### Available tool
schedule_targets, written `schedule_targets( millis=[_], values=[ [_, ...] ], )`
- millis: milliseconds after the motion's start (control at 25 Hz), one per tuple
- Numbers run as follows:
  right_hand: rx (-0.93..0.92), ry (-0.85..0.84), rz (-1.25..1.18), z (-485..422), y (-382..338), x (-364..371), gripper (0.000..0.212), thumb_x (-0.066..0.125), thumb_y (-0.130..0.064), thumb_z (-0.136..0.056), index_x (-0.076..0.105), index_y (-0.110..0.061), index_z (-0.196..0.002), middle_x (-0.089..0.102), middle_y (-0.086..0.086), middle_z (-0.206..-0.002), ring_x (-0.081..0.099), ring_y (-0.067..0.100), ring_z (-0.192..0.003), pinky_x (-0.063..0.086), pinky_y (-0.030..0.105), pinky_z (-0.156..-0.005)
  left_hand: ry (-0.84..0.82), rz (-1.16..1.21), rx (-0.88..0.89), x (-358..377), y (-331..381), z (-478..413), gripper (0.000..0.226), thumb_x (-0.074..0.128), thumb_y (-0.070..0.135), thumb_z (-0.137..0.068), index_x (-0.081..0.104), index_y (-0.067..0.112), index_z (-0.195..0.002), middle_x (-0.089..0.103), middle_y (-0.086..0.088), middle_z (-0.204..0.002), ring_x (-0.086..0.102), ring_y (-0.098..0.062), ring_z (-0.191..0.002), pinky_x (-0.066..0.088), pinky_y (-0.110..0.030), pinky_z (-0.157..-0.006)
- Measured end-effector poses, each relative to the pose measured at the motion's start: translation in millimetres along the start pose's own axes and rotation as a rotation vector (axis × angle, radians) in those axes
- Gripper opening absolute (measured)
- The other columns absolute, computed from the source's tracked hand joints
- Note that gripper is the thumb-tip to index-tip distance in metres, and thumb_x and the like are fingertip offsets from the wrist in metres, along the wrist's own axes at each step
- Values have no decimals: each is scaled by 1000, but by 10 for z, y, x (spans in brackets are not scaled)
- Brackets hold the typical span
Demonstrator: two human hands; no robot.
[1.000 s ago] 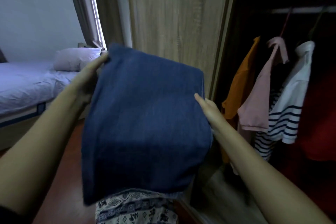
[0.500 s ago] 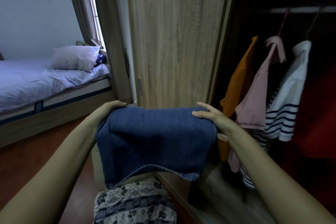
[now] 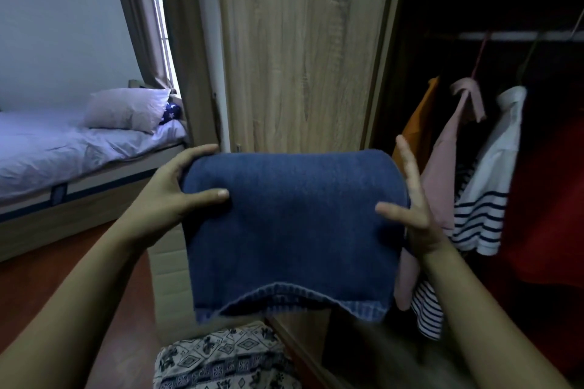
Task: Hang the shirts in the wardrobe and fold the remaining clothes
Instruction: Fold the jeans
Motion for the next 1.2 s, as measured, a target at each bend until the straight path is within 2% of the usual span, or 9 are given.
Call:
schedule_targets(
  millis=[120,200,400,560,720,840,1000,1120,1200],
  values=[
    [-17,-15,236,-58,-67,-50,125,89,-19,-53,6,-38,-144,23,-34,-143,32,-10,-132,35,11,-104,29,76,31,-51,94,-79,83,86,20,-52,52,30,-126,60,4,-123,63,-6,-104,51,-14,-76],
    [-53,113,259,-102,-92,-92,100,85,-18,-62,22,-41,-136,37,-26,-137,41,-12,-124,39,12,-102,-30,148,6,-34,100,-107,97,86,1,-51,44,32,-133,55,3,-126,63,-6,-104,53,-16,-75],
    [-8,343,275,-53,38,-132,35,63,-21,-85,50,-44,-108,62,-19,-105,60,-4,-101,48,19,-85,99,-386,147,-36,105,-178,64,82,41,-48,49,40,-102,64,12,-92,60,1,-82,47,-14,-70],
    [83,425,371,-16,248,-127,40,55,-55,-82,52,-33,-116,60,6,-110,59,14,-103,49,35,-92,197,-749,164,33,-146,-226,70,63,60,-51,57,21,-110,49,-12,-91,43,-20,-89,35,-28,-76],
    [-57,425,343,13,25,-89,15,54,-32,-91,50,-24,-104,60,-6,-87,58,-11,-79,46,8,-71,79,1,113,87,-349,-194,56,81,34,-48,56,23,-97,59,-5,-93,57,-11,-84,51,-23,-75],
    [-105,445,361,-6,-18,-57,20,49,-36,-94,52,-16,-92,60,10,-79,57,8,-67,45,20,-60,155,321,11,203,-562,-145,73,88,33,-46,56,8,-106,66,-12,-95,64,-16,-83,55,-26,-69],
    [56,511,323,-42,157,-132,23,48,-38,-93,55,-19,-82,58,0,-74,54,6,-67,43,23,-64,89,494,-353,550,-743,-62,89,88,60,-30,63,12,-100,75,-4,-89,71,-20,-85,55,-27,-62],
    [106,506,347,-49,192,-199,22,48,-37,-94,56,-19,-84,60,0,-77,57,9,-71,44,24,-65,55,405,-374,738,-688,-14,67,74,66,-56,61,20,-102,73,-2,-93,70,-18,-89,53,-19,-61],
    [148,465,320,-88,208,-252,17,50,-43,-91,57,-28,-90,63,-2,-86,62,11,-82,47,23,-72,201,273,-351,741,-623,-25,36,58,52,-84,58,17,-90,67,-3,-82,66,-14,-74,48,-10,-49]
  ],
)
Point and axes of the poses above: each hand's wrist, its own z-axis away from the middle knuckle, its own x-axis out of the palm, y = z × x, the point moved 6 cm from there along -z, towards the middle knuckle
